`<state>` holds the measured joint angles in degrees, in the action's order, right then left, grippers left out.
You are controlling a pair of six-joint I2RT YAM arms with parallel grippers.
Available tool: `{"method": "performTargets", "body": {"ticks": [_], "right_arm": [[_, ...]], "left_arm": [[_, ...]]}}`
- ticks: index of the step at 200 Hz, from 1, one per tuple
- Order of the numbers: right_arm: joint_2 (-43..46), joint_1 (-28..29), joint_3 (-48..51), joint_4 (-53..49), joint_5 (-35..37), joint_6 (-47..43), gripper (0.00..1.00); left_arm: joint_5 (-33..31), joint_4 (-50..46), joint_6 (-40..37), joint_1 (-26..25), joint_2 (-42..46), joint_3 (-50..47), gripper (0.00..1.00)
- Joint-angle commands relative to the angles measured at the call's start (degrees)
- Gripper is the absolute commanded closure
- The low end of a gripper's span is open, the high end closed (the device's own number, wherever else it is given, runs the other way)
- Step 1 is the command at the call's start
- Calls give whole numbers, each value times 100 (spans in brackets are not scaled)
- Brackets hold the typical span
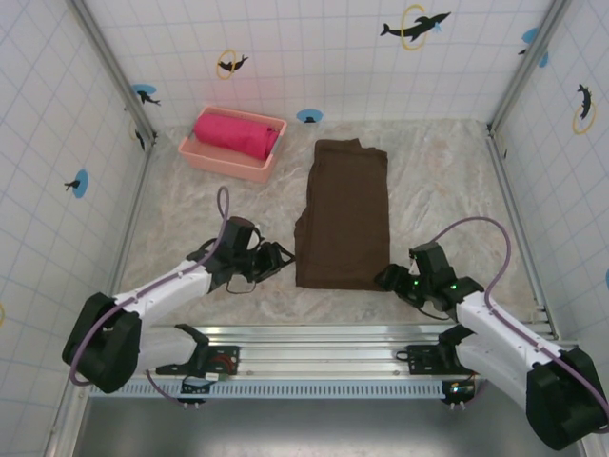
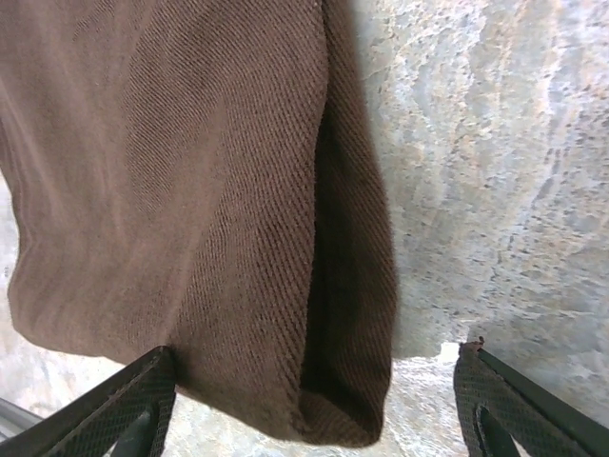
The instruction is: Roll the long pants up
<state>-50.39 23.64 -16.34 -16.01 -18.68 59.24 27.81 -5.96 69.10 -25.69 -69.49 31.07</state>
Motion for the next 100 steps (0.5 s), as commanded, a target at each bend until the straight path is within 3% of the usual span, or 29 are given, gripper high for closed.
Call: {"method": "performTargets", "body": {"ticks": [1,22,33,46,75,100], "right_arm": [[-136,-34,126,432,-82,153,23],[-320,-30,100,606,-83,174,31],[-428,-31,72,723,-109,184,41],[-560,-27,16,824,-137,164,56],[-760,-8,-197,889,-175,96,100],[-711,25,-357,1044,-163,235,100]], "left_arm": [[-83,444,373,-240,-137,-75,37],[-137,498,493,-572,-288,-73,37],[-162,508,546,-661,-354,-73,37],[-230,508,616,-754,-342,-108,37],[-411,506,845,-877,-119,-318,36],[-647,469,1014,-970,195,-527,28]]}}
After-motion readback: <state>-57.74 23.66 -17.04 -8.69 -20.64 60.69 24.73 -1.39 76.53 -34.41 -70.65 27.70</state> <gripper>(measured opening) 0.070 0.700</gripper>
